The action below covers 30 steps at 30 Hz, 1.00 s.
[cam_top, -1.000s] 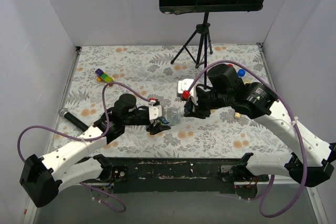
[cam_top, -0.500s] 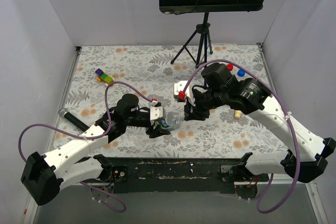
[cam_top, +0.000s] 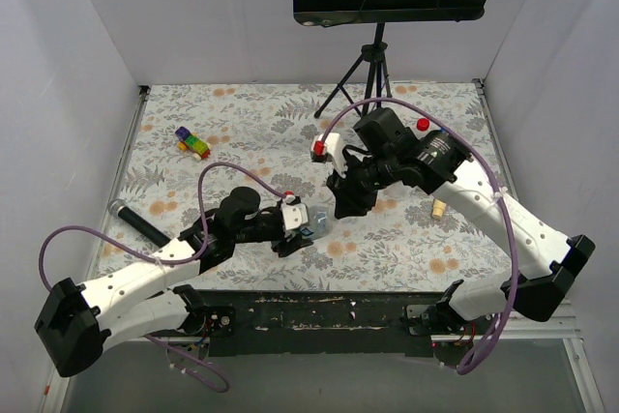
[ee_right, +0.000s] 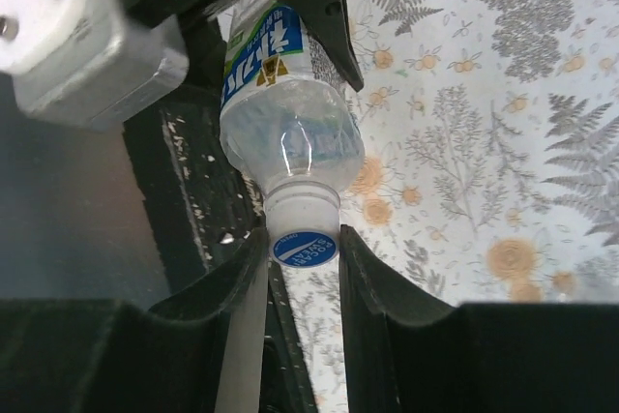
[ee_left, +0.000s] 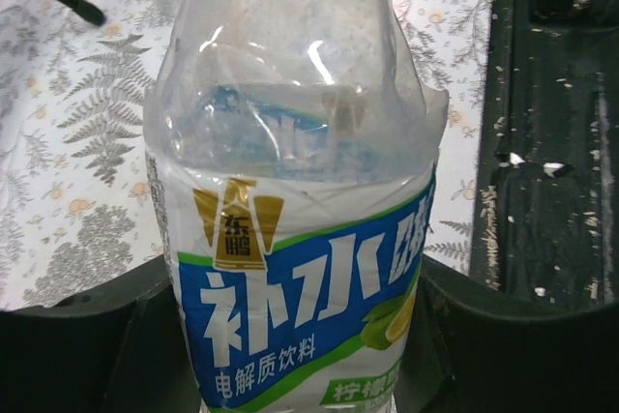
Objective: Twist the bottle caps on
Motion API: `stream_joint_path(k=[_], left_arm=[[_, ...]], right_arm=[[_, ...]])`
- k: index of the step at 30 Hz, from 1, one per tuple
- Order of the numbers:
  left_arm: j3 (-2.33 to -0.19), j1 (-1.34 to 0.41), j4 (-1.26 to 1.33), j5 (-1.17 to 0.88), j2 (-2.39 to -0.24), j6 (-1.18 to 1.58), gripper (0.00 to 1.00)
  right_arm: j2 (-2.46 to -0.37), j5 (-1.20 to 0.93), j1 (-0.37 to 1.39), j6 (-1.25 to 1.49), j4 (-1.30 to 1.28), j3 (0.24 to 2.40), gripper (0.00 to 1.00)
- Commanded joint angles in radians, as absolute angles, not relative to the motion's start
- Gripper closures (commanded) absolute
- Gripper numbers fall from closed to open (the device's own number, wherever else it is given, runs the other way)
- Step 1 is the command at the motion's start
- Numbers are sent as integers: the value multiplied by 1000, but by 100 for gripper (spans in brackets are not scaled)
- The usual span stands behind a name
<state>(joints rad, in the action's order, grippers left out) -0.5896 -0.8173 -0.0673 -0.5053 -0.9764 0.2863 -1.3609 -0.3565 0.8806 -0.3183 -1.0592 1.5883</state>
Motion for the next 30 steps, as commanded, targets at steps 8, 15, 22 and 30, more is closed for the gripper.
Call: stream_joint_path(k=[8, 15, 22, 30], left_arm=[[-522, -940, 305, -362, -842, 259, 52], [-454, -1014, 442, -122, -864, 223, 54], [-376, -1134, 647, 315, -900, 88, 56], [-379, -1189, 762, 528, -999, 23, 56]], right_arm=[[-1365, -627, 678, -8, -844, 1485, 99], [-1355, -542, 663, 225, -787, 1421, 99], [-1315, -411, 663, 379, -737, 1364, 99], [-1282, -370, 663, 471, -660, 1290, 99]])
